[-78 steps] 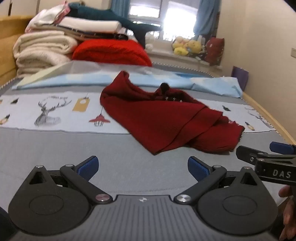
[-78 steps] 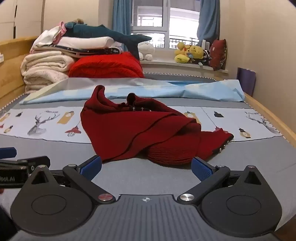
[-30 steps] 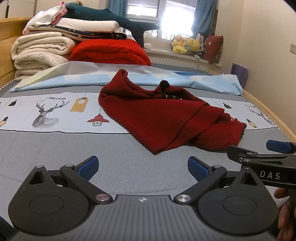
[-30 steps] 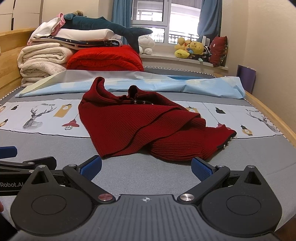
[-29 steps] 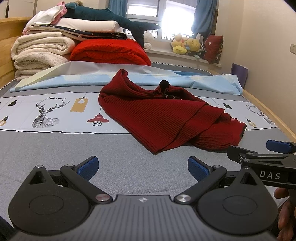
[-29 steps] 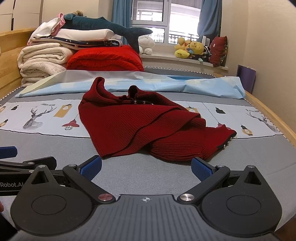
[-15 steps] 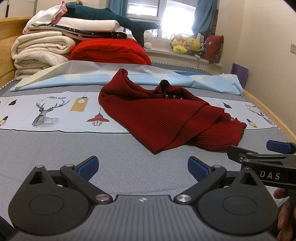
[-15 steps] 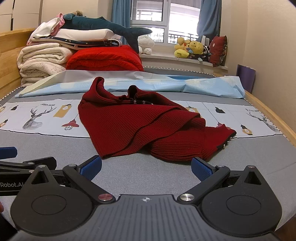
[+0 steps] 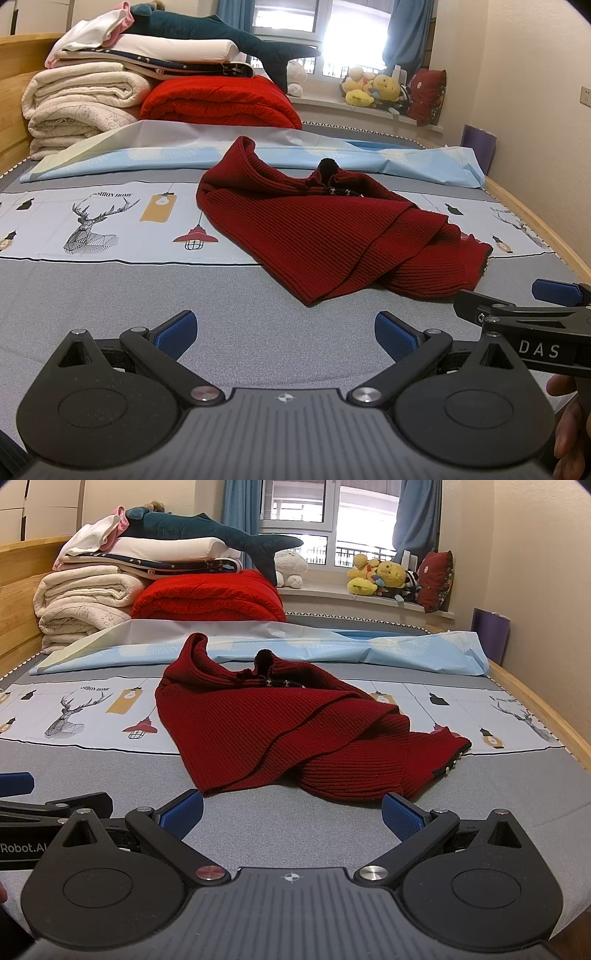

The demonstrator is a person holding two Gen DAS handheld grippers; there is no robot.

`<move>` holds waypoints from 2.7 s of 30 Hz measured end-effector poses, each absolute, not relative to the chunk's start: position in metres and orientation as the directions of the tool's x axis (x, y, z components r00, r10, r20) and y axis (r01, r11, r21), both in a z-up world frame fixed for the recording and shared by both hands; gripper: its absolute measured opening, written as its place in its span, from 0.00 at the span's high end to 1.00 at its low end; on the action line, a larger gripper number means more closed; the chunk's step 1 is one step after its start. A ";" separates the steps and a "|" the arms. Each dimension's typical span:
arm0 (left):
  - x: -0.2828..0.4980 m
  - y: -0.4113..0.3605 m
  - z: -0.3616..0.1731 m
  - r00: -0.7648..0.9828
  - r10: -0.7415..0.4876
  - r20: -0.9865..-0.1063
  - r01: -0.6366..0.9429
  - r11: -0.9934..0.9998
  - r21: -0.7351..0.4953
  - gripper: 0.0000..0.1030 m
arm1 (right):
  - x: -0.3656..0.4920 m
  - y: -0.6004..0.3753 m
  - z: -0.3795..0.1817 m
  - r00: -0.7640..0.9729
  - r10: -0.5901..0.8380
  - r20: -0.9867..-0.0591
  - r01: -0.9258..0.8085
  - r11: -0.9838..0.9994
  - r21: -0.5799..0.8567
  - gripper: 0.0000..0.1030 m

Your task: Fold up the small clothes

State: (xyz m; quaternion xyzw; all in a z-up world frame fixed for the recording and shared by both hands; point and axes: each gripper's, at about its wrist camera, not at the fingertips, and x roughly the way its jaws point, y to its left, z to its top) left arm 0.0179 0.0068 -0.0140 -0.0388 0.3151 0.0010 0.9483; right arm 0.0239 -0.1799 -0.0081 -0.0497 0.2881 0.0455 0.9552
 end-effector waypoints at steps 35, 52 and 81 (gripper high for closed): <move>0.203 0.028 -0.109 0.626 -0.094 -0.774 -0.233 0.925 -0.301 0.58 | 0.097 -0.299 0.030 0.887 0.086 -0.454 -0.081 0.996 0.030 0.13; 0.206 0.080 -0.045 0.710 -0.091 -0.698 0.135 0.991 0.008 0.92 | 0.123 -0.325 0.022 0.859 0.074 -0.506 -0.021 0.994 0.111 0.30; 0.124 0.263 -0.112 0.380 -0.122 -0.917 0.061 0.992 -0.107 0.64 | 0.185 -0.263 -0.113 0.346 0.144 -0.927 0.133 0.971 0.201 0.29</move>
